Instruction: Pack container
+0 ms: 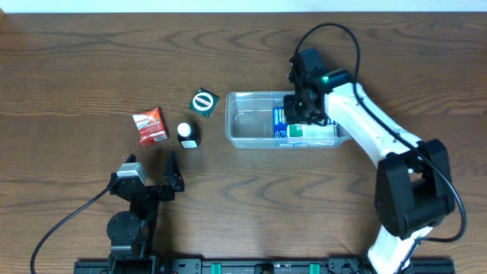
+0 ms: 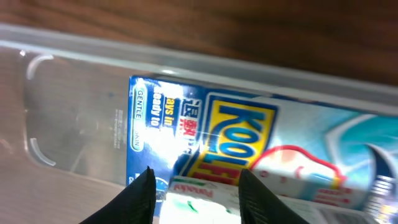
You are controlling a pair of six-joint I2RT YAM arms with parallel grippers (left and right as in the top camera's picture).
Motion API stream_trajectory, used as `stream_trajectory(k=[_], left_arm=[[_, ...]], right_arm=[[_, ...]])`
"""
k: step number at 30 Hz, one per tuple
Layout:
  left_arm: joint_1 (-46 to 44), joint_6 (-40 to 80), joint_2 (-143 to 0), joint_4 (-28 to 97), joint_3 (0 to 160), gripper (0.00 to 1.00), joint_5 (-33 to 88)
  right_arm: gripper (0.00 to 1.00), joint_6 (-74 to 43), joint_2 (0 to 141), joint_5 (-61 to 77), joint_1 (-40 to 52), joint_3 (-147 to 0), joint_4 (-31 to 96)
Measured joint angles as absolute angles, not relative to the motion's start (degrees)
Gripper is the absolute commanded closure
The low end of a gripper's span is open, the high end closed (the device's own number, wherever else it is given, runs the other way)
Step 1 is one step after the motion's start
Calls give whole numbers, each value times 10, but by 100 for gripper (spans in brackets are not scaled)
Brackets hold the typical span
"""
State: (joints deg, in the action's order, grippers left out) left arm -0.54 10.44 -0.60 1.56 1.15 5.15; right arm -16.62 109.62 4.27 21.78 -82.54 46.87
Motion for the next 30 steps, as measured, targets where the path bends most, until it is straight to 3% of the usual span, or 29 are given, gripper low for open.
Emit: stream_trajectory(k=[7, 16, 21, 25, 28, 30], left_arm=[[-5, 104, -6, 16, 11, 2, 51], [-5, 104, -6, 16, 11, 2, 51], [-5, 104, -6, 16, 11, 2, 51], [-5, 104, -6, 16, 11, 2, 51], [-5, 104, -6, 16, 11, 2, 51], [-5, 104, -6, 16, 11, 2, 51]], right_arm=[[53, -159, 1047, 44, 211, -827, 482], [36, -143, 921, -6, 203, -833, 538], [29, -141, 882, -48, 150, -836, 555], [19, -149, 880, -58, 81, -836, 559], [2, -159, 880, -55, 27, -836, 559], [1, -170, 880, -53, -3, -836, 560]])
